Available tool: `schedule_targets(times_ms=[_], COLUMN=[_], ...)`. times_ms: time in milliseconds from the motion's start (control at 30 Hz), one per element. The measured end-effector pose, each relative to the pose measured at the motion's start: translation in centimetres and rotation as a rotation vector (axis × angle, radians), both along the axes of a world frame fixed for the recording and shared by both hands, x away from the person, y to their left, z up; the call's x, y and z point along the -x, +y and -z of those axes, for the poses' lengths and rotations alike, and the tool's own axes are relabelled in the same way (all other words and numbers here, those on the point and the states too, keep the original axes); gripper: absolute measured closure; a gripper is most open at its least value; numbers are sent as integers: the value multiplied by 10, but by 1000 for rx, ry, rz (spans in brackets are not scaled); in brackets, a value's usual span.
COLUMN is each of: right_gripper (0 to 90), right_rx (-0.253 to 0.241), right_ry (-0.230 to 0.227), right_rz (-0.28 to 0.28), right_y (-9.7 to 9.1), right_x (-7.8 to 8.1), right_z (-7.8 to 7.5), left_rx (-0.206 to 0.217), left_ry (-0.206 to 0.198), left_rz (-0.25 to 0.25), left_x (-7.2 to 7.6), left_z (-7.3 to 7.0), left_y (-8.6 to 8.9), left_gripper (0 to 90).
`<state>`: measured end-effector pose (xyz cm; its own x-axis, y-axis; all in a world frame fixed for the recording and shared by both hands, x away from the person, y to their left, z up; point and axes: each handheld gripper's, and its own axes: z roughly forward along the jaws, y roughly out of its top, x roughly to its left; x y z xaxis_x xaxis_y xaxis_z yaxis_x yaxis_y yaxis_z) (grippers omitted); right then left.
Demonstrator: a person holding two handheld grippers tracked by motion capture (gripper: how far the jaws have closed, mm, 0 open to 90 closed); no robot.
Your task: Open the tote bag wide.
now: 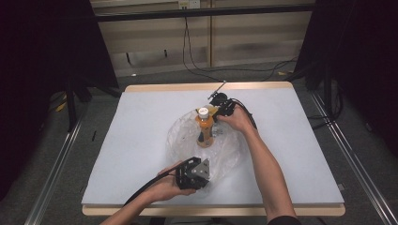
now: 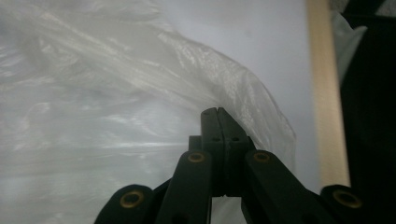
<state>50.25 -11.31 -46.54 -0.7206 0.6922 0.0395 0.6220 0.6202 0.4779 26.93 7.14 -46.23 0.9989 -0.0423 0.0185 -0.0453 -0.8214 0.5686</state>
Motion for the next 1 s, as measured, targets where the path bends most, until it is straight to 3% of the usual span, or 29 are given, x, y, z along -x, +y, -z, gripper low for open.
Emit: schedule_targets(times_ms=[67, 167, 233, 367, 500, 800, 900, 933, 1000], right_gripper=[900, 900, 900, 900, 900, 900, 900, 900, 900], right_rx=[-26, -21, -4, -39, 1, 47, 39, 7, -40], right_ry=[4, -4, -14, -16, -55, -88, -95, -77, -90], right_rz=[22, 48, 59, 89, 130, 180, 160, 159, 136], right_y=[-2, -3, -3, -7, -4, -2, -3, -5, -7], right_x=[-5, -11, -15, -22, -26, -33, -32, -29, -26], right_z=[1, 2, 2, 4, 4, 4, 4, 3, 1], left_rx=[-13, -4, -5, 12, 28, 16, 36, 43, 69], left_ry=[2, -8, 10, 12, 11, 30, 42, 33, 61], left_rz=[34, 53, 63, 72, 66, 79, 67, 61, 59], left_x=[11, 23, 25, 31, 33, 33, 30, 29, 21], left_z=[-1, -1, -1, 0, 1, 0, -1, -1, -6], left_y=[2, 5, 6, 8, 10, 11, 12, 13, 16], left_gripper=[900, 900, 900, 900, 900, 900, 900, 900, 900])
